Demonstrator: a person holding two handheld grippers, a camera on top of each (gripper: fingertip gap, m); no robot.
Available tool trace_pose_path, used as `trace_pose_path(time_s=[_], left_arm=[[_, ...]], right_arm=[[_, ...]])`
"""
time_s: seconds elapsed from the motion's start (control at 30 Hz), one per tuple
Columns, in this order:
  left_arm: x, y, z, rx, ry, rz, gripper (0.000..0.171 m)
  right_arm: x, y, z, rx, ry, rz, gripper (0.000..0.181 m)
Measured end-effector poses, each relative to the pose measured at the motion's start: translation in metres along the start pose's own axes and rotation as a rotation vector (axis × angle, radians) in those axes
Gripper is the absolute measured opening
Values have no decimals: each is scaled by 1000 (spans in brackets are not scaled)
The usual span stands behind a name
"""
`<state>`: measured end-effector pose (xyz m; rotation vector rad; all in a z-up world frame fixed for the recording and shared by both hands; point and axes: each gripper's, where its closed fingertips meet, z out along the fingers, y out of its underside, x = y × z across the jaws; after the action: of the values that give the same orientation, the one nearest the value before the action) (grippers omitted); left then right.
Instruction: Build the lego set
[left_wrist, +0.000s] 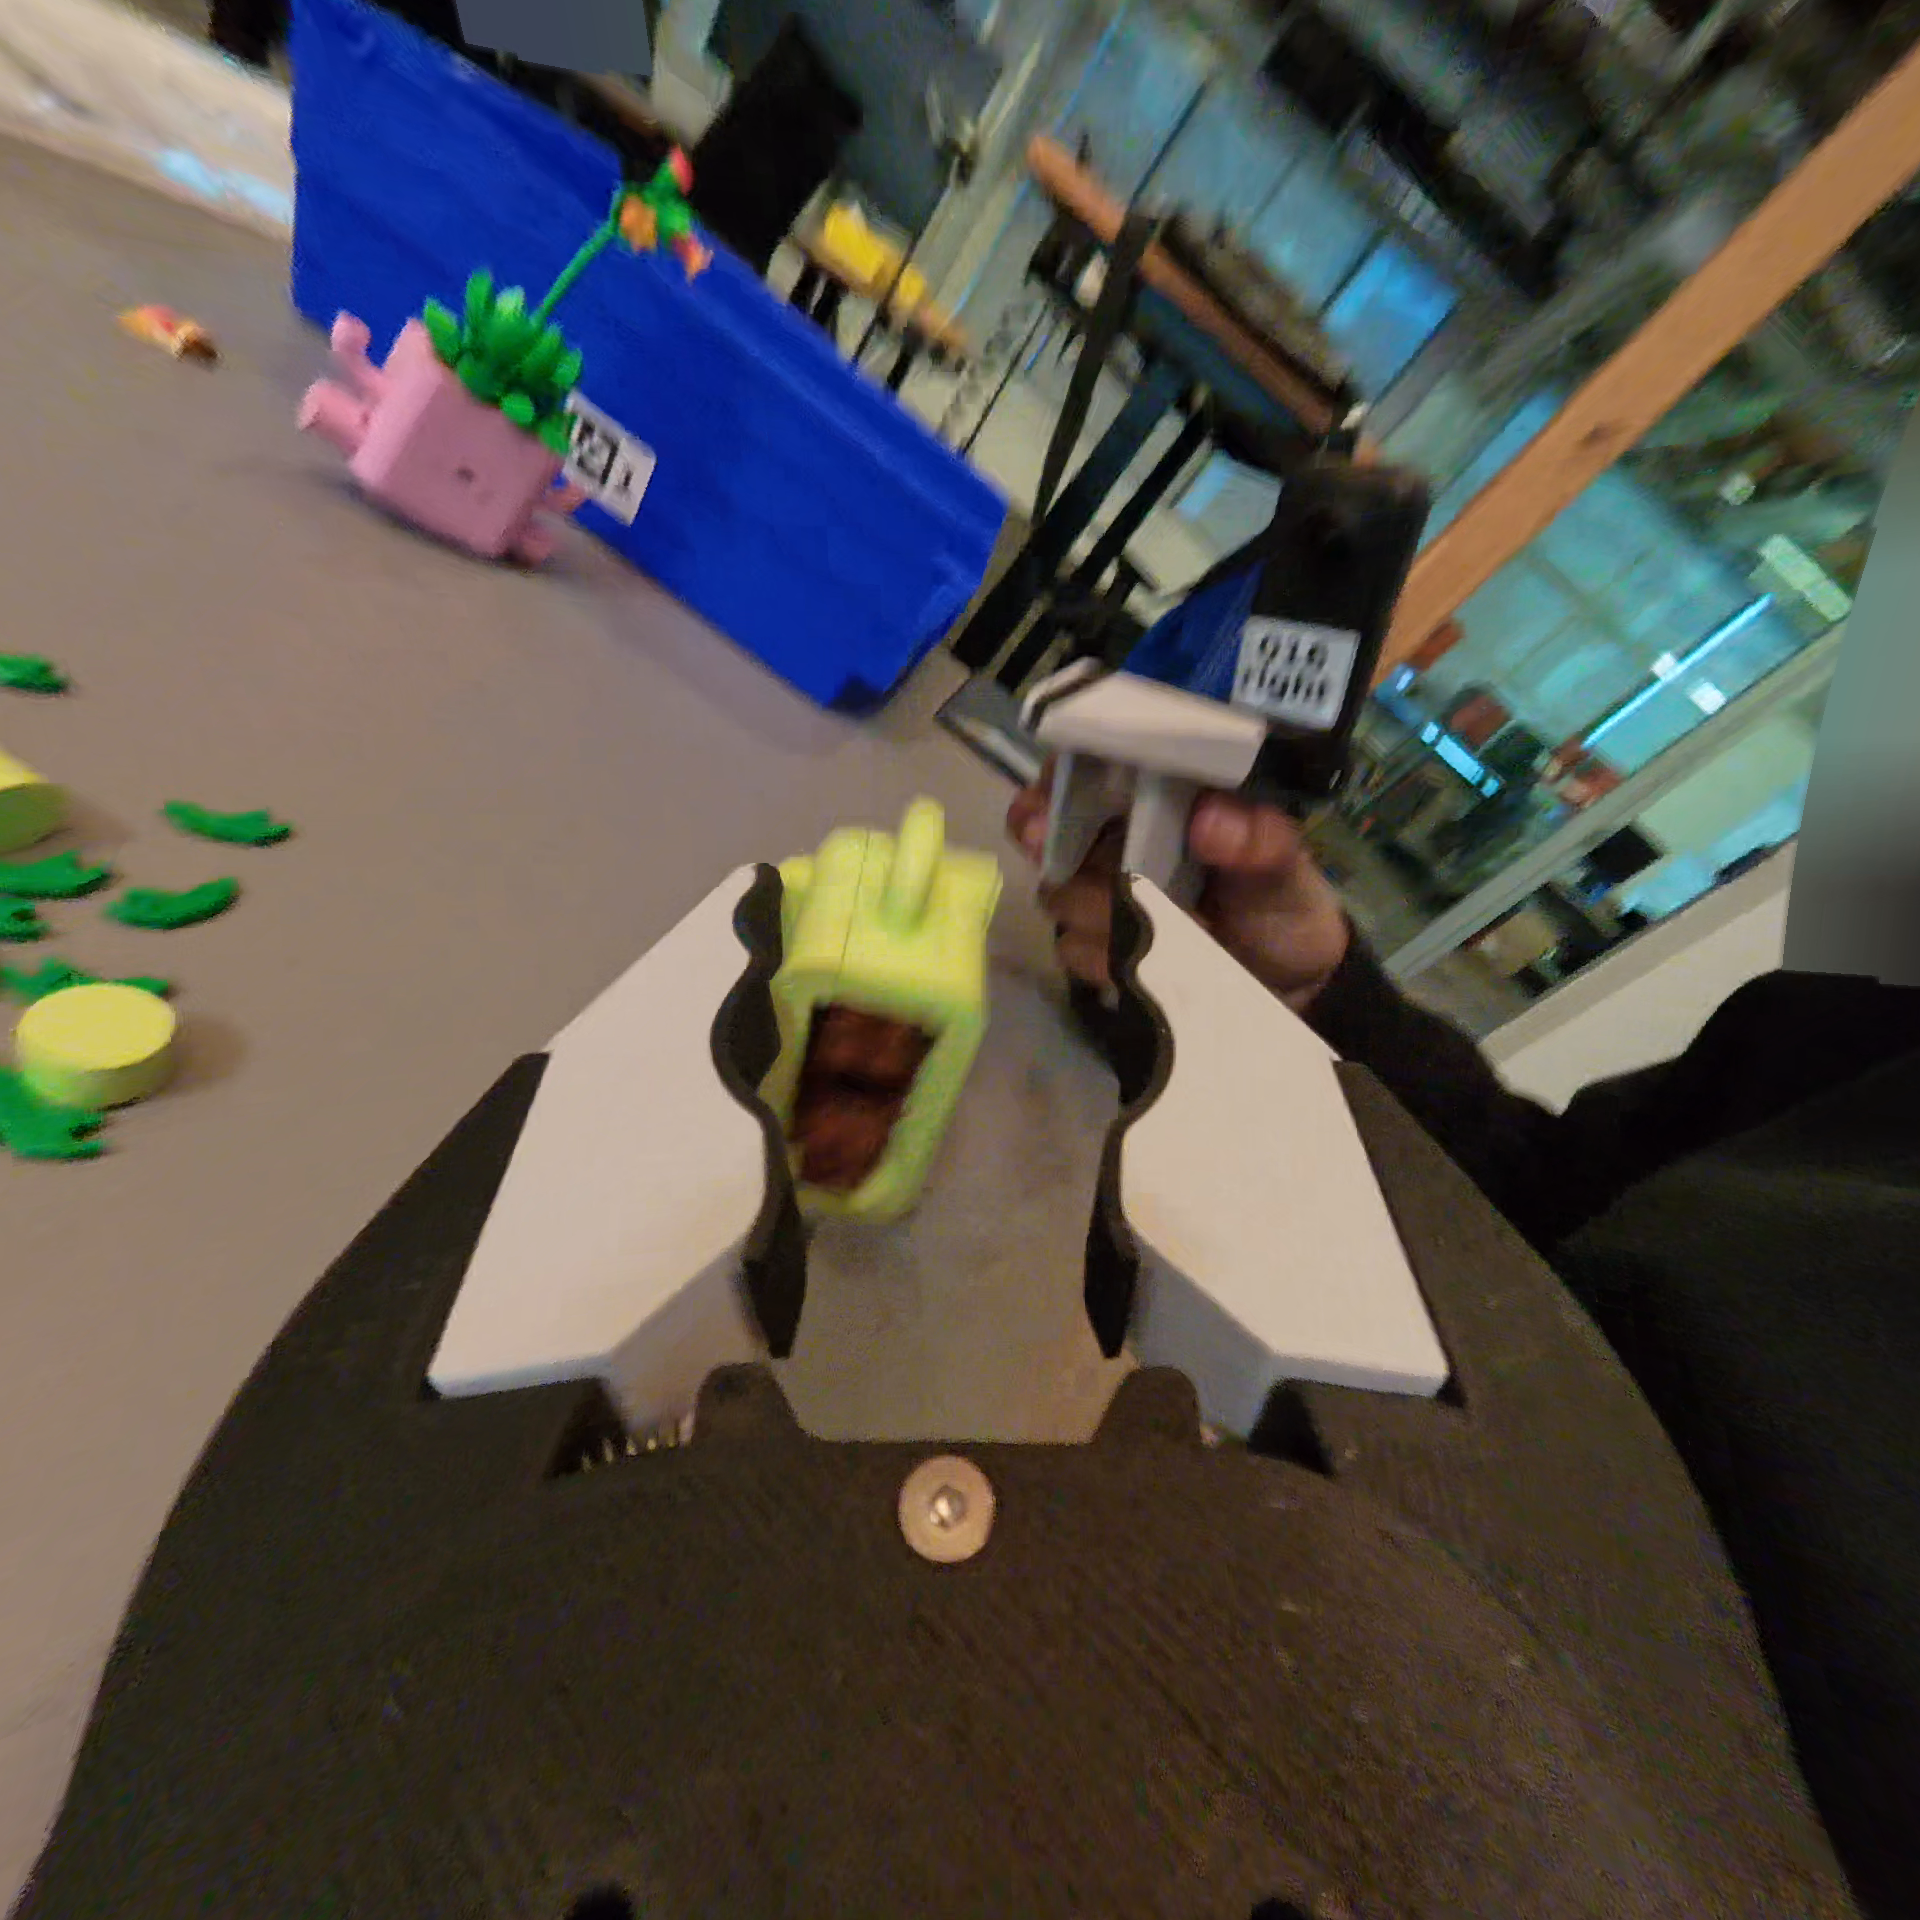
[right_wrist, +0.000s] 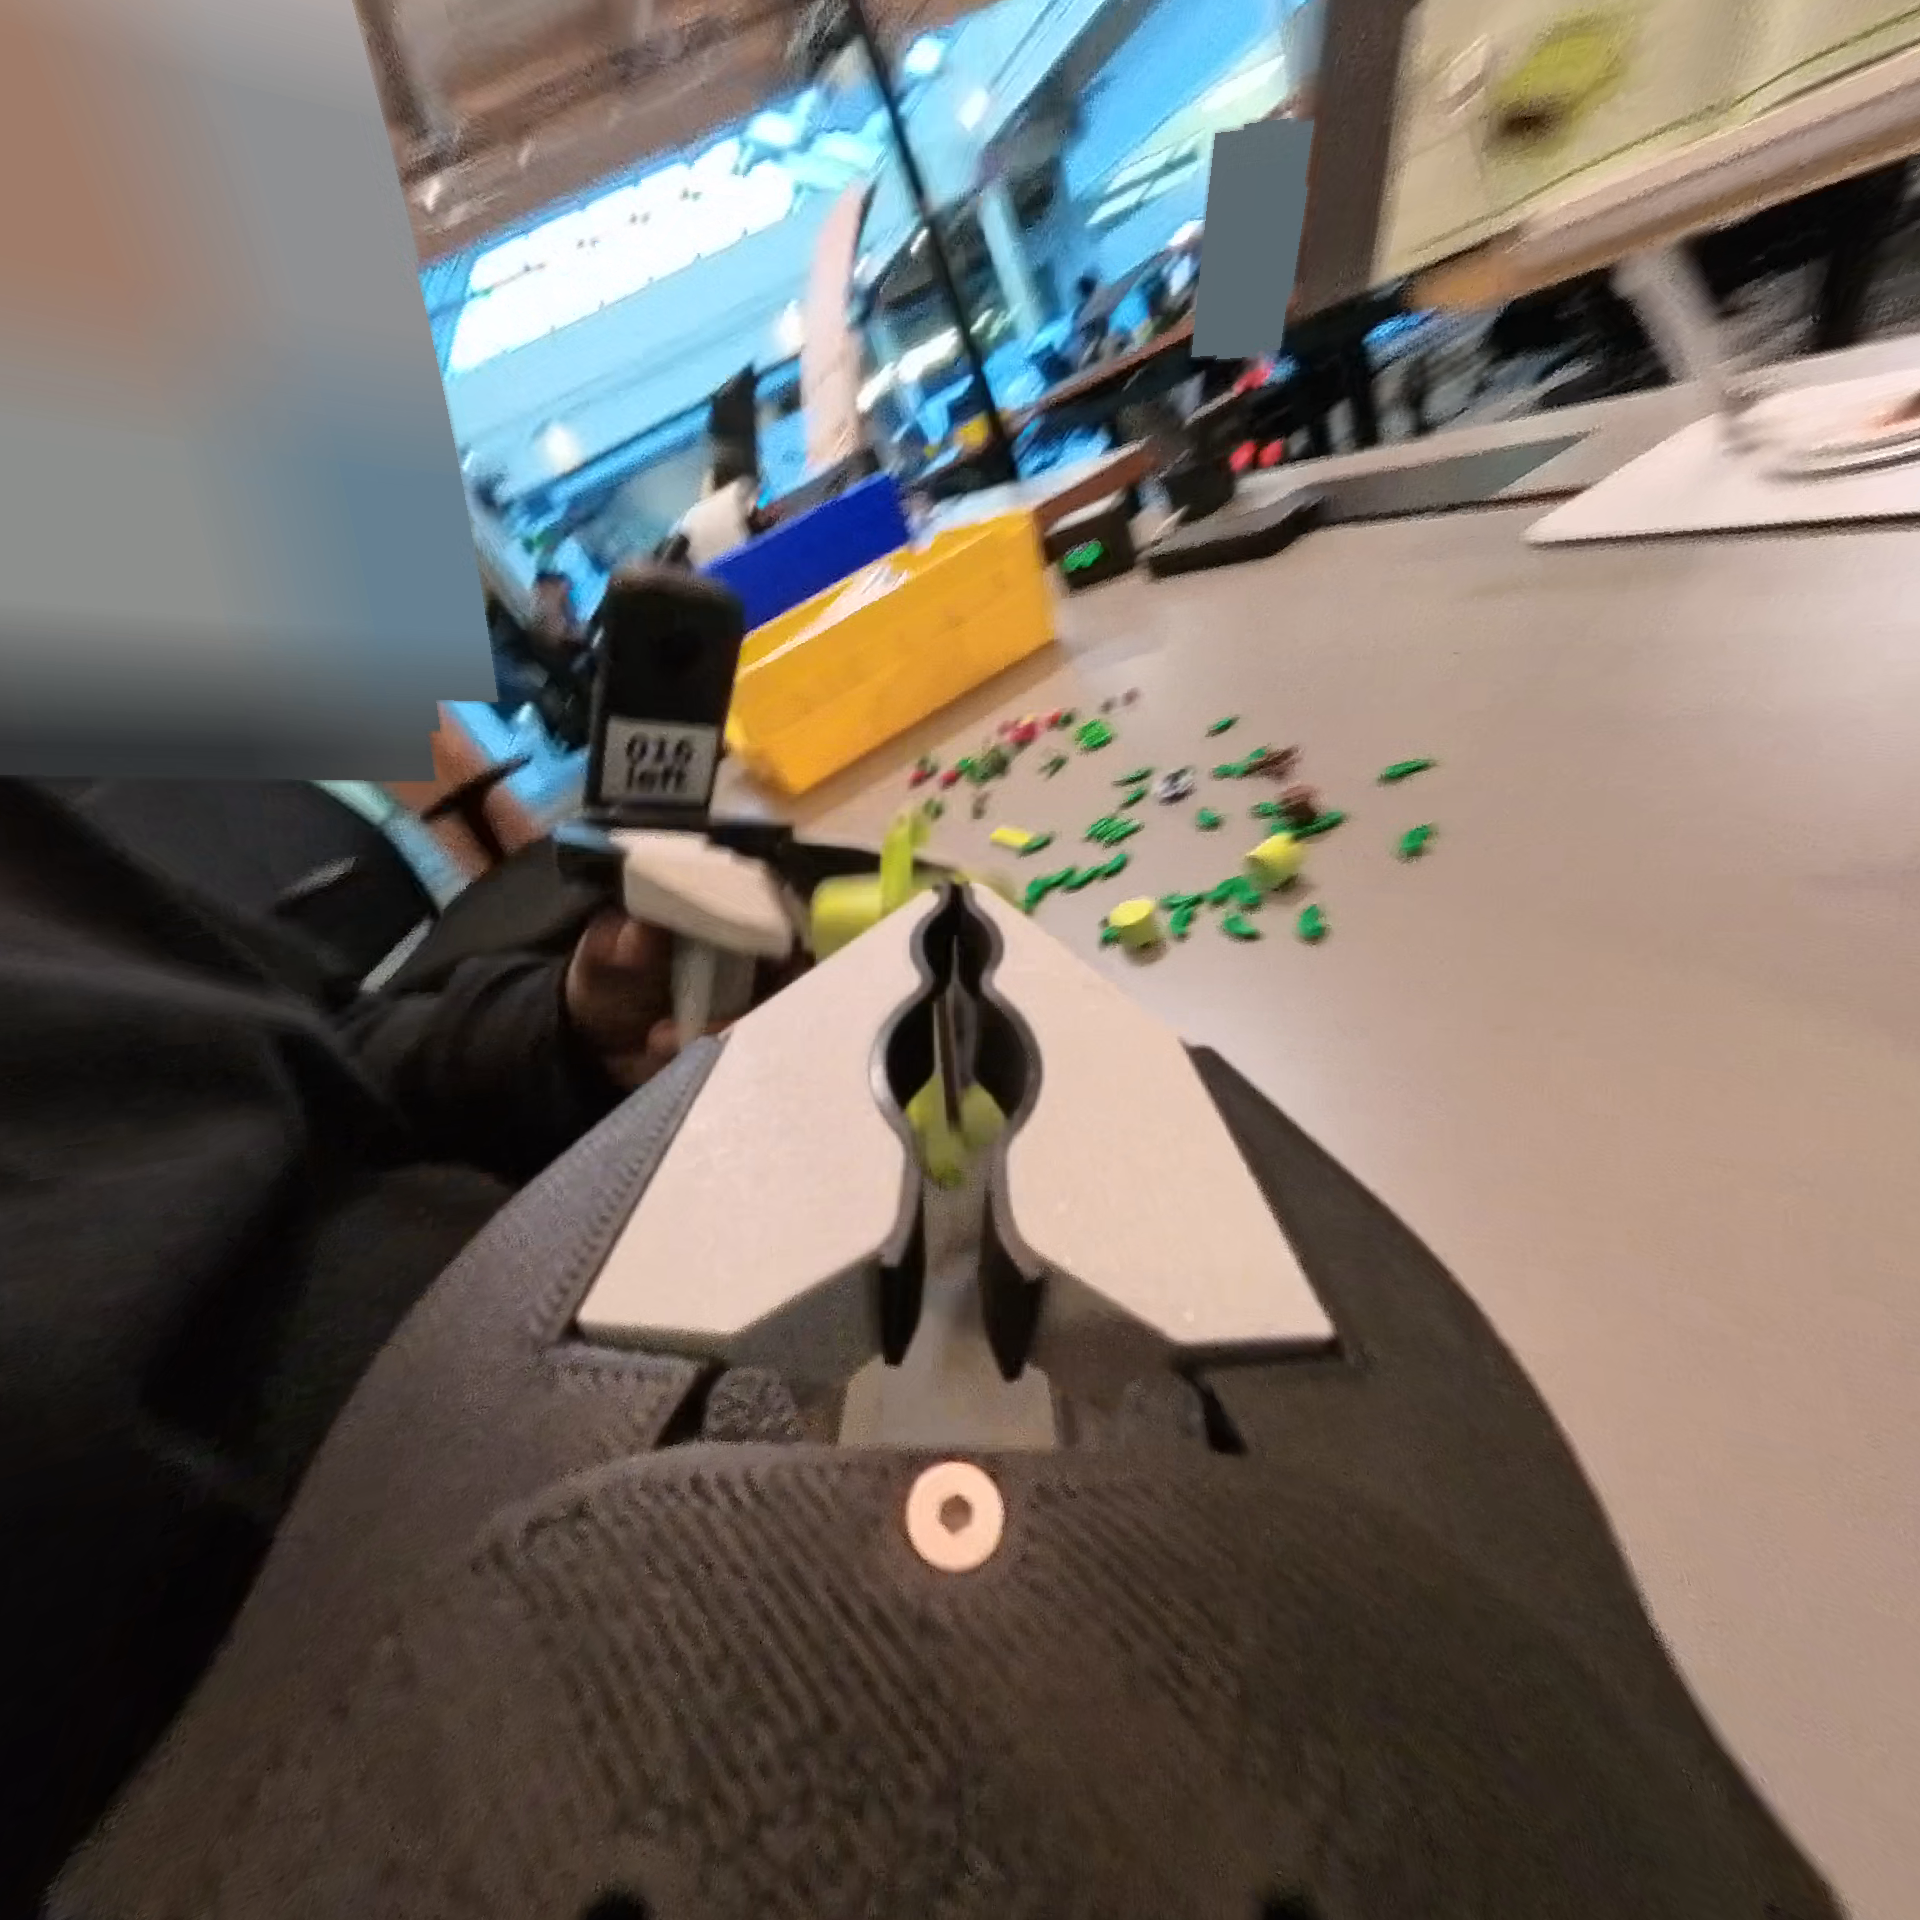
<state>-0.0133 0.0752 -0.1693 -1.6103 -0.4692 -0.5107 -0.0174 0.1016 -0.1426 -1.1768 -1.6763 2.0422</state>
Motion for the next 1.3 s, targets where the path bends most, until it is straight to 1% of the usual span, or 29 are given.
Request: trace_pose_path(time_s=[0.03,0.07,0.1,0.13,0.17,0.2,0.27,0.37,0.4,0.47,0.57,0.63,0.7,0.73,0.77,0.87,0.93,1.07,1.13,1.2,1.23,1.27,1.3], left_arm=[[-2,3,0,-21,-8,11,59],[-2,4,0,-27,-10,16,52],[-9,9,2,-61,-57,26,23],[-24,15,3,-99,-157,44,5],[-34,20,3,-133,-231,64,5],[-37,23,3,-159,-259,71,7],[-46,19,-2,-156,-335,112,13],[-50,14,-9,-149,-375,173,21],[-51,13,-11,-151,-376,179,24],[-49,13,-12,-162,-347,163,27],[-38,19,-11,-210,-256,107,28],[-37,25,-11,-246,-244,94,30],[-36,35,-10,-295,-236,119,31],[-35,39,-9,-311,-234,142,33],[-34,42,-8,-324,-240,164,33],[-29,53,-8,-377,-248,219,31],[-31,52,-12,-379,-286,253,29],[-31,54,-23,-394,-308,249,28],[-30,54,-29,-392,-319,241,29],[-29,54,-34,-385,-328,230,29],[-29,54,-37,-385,-331,227,28],[-30,56,-40,-392,-337,227,26],[-30,57,-42,-397,-346,235,26]], right_arm=[[3,-3,-2,2,-11,20,0],[6,2,-1,-44,-10,22,0],[11,11,1,-109,13,-13,0],[15,19,4,-167,45,-67,0],[19,27,8,-210,82,-112,0],[22,32,10,-238,113,-136,0],[29,35,10,-252,164,-136,0],[30,35,2,-262,164,-60,26],[29,37,-2,-275,165,-29,34],[28,45,-10,-324,177,21,45],[16,66,-17,-417,171,98,61],[8,83,-16,-476,155,120,58],[7,100,-13,-530,164,136,60],[5,105,-10,-540,155,147,67],[2,105,-6,-540,141,154,62],[0,108,4,-570,134,137,63],[-2,109,8,-604,125,123,64],[-8,112,15,-664,81,121,63],[-11,112,18,-693,81,79,63],[-12,109,21,-707,107,-5,61],[-12,106,23,-705,122,-49,59],[-13,101,25,-694,133,-95,51],[-13,96,27,-686,145,-140,36]])
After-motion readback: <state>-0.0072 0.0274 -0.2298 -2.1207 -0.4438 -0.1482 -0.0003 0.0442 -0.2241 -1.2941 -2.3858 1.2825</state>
